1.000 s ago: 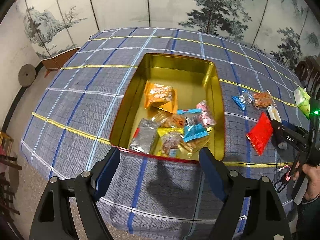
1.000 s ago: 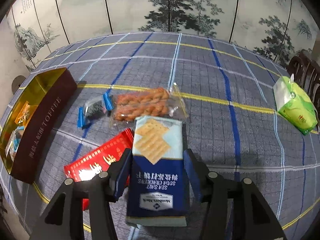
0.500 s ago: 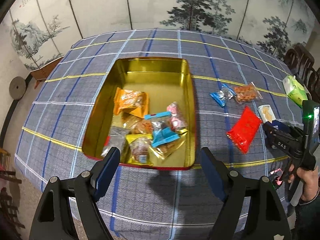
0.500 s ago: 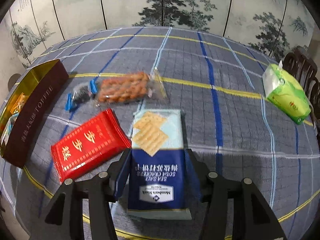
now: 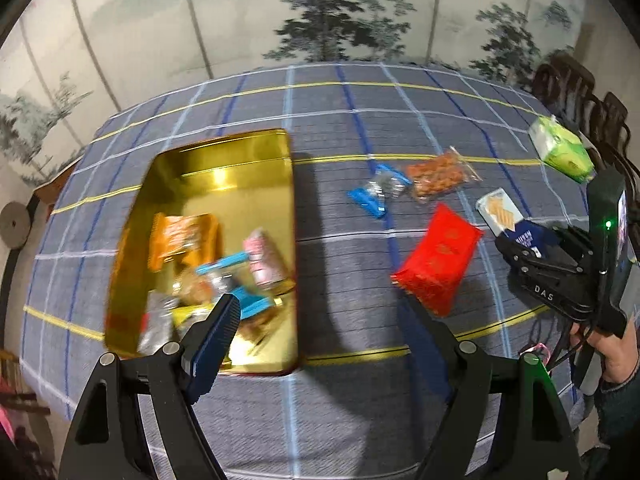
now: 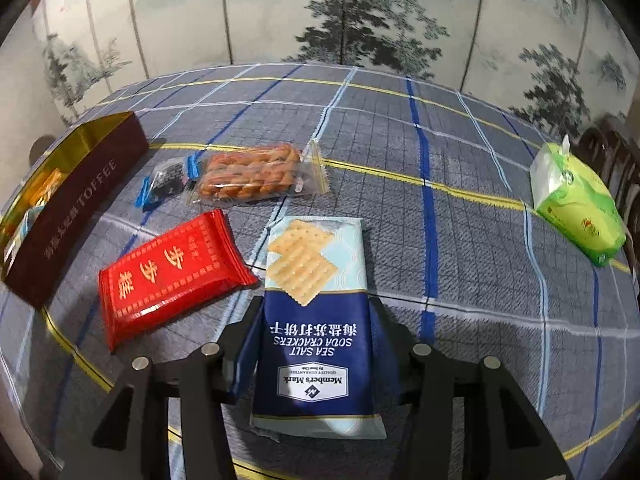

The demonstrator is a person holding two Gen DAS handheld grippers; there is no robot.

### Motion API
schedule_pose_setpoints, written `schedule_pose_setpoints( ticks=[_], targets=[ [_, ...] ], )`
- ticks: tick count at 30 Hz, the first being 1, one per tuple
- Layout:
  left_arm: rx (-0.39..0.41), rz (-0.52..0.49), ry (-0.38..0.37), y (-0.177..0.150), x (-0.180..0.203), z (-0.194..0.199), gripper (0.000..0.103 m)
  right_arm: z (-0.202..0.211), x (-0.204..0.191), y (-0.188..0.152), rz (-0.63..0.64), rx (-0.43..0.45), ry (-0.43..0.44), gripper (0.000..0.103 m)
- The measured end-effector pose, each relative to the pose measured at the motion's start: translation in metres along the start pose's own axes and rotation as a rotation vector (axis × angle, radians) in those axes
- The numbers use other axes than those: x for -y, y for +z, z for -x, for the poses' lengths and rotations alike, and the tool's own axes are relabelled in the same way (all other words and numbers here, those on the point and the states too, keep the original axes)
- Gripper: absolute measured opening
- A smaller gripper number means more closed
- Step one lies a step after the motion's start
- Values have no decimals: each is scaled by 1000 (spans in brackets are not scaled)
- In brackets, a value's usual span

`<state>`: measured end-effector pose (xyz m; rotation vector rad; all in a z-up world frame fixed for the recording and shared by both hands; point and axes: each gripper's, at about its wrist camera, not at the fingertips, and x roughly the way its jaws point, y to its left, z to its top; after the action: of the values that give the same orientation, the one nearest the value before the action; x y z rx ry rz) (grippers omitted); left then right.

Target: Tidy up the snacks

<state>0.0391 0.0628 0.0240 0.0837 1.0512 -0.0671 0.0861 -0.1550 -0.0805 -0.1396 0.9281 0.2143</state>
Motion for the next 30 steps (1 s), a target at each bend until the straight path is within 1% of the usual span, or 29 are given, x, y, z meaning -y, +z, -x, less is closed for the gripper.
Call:
schedule_pose_setpoints(
  ticks=[3,6,11,13,16,21,30],
  targets=[
    [5,-42,-22,4,17,-6,78,1,13,-2,6,12,1,51],
    [7,-89,-56,7,34,-12,78,1,32,-3,-7,20,-19,51],
    [-10,-164,-99,16,60,-28,78,-2,64,-3,-51,27,-46,51],
    [-25,-178,-123,19,67,-36,78,-2,73,-4,-70,30,-52,51],
    [-50,-193,-130,25,76,-46,78,-2,78,-5,-72,43,-51,51],
    [-56,-247,-130,27,87,-60,78,-2,78,-6,-70,50,-47,51],
    [-99,-278,-139,29,96,-91,78,-4,79,-5,-78,50,-46,52]
  ],
)
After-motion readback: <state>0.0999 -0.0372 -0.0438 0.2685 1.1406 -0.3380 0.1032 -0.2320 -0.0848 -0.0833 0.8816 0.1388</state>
